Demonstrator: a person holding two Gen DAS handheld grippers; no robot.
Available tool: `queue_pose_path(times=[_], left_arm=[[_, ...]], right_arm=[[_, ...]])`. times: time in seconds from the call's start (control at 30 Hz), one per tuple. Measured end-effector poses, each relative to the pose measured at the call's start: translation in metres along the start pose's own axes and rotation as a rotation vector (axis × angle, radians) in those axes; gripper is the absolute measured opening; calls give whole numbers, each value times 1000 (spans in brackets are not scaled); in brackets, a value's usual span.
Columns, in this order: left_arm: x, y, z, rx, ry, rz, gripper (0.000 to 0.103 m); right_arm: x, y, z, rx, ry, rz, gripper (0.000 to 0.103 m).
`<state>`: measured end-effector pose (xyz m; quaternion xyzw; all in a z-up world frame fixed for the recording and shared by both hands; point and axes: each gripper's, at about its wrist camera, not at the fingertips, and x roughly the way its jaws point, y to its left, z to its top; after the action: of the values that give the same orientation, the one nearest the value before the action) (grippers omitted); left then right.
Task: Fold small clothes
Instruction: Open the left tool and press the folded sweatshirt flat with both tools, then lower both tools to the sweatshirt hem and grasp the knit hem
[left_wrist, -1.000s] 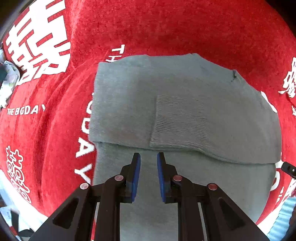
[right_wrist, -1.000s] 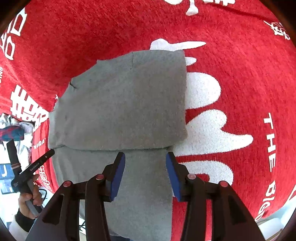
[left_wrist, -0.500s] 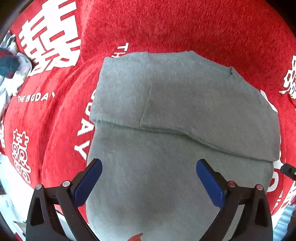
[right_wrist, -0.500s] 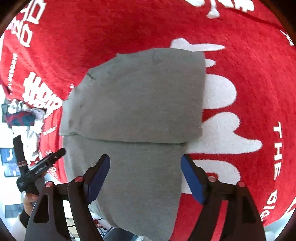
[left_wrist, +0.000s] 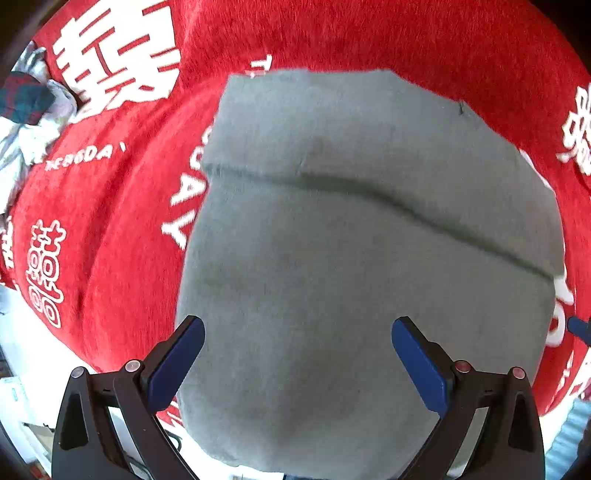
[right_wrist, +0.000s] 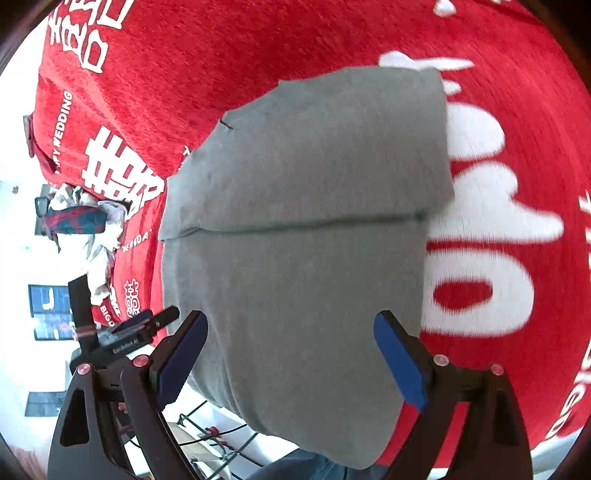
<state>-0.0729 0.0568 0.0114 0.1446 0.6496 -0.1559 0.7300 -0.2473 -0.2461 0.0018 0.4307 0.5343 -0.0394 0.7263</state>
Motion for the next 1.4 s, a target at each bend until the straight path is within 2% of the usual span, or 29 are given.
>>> queue_pose_path(times=[0.13, 0.23, 0.47, 0.7, 0.93, 1.13, 1.27, 1.4], left_arm=[[5, 16, -24, 27, 23, -21, 102], [1, 32, -46, 29, 11, -48, 102], [7, 72, -95, 32, 44, -75, 102], [39, 90, -147, 62, 141, -94, 102], [66, 82, -170, 47, 202, -96, 102], [73, 70, -169, 70, 195, -101, 102], [78, 76, -178, 86, 194, -126, 102], [81, 80, -187, 61, 215, -178, 101]], right_arm=[[14, -4, -31, 54, 60, -5, 93], [18, -5, -53, 86, 70, -21, 93], [23, -18, -115, 143, 100, -18, 93], [53, -48, -172, 213, 198, -47, 93], [80, -69, -187, 234, 258, -48, 93], [91, -72, -183, 219, 277, -35, 93], [99, -73, -186, 222, 291, -11, 93], [104, -79, -191, 283, 277, 20, 92]])
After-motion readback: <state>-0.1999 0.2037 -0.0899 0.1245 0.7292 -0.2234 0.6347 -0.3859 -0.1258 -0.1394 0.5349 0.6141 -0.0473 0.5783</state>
